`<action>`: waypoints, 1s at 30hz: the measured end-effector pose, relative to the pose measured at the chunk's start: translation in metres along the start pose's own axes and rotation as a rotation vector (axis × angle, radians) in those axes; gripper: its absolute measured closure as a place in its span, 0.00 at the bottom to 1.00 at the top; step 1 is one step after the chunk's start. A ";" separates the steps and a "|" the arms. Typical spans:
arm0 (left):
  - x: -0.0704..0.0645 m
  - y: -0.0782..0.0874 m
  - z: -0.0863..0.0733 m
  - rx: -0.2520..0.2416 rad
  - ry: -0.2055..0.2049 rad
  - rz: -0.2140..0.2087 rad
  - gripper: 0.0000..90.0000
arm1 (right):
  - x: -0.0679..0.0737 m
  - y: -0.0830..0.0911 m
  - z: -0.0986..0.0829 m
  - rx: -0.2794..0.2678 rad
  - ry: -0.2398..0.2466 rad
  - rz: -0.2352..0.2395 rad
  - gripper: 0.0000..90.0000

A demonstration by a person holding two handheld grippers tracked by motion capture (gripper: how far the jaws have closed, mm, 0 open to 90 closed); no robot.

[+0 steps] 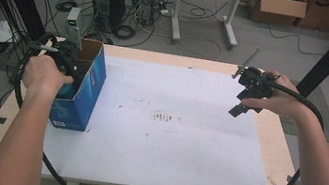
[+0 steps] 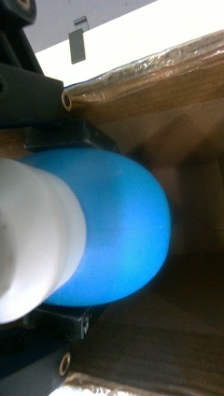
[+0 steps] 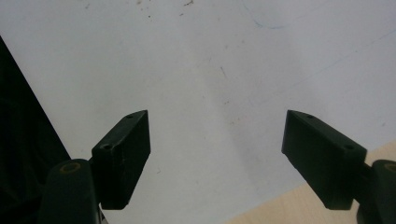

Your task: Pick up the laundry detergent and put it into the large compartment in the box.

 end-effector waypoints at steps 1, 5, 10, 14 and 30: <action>0.000 0.000 0.000 0.000 0.000 -0.001 0.42 | 0.000 0.000 0.000 0.001 0.000 0.000 0.26; 0.000 0.000 -0.001 -0.003 0.001 -0.001 0.42 | 0.000 -0.001 0.000 0.002 -0.002 0.001 0.26; -0.001 0.000 0.000 0.001 -0.002 0.006 0.42 | 0.000 0.000 0.001 0.001 0.002 -0.002 0.26; -0.002 0.000 0.000 0.001 0.002 0.015 0.42 | 0.000 0.001 0.001 -0.002 0.001 -0.001 0.26; -0.004 0.007 0.001 -0.016 -0.011 0.038 0.38 | -0.001 0.005 -0.002 -0.008 -0.001 -0.002 0.26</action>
Point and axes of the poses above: each handheld gripper's, and its own axes: y roughly backward along the jaws, z roughly out of its top, x roughly to its left, the point moved 5 cm from there along -y, roughly forward along the jaws, and after that the axes turned 14 degrees about -x, right-handed, at the moved point
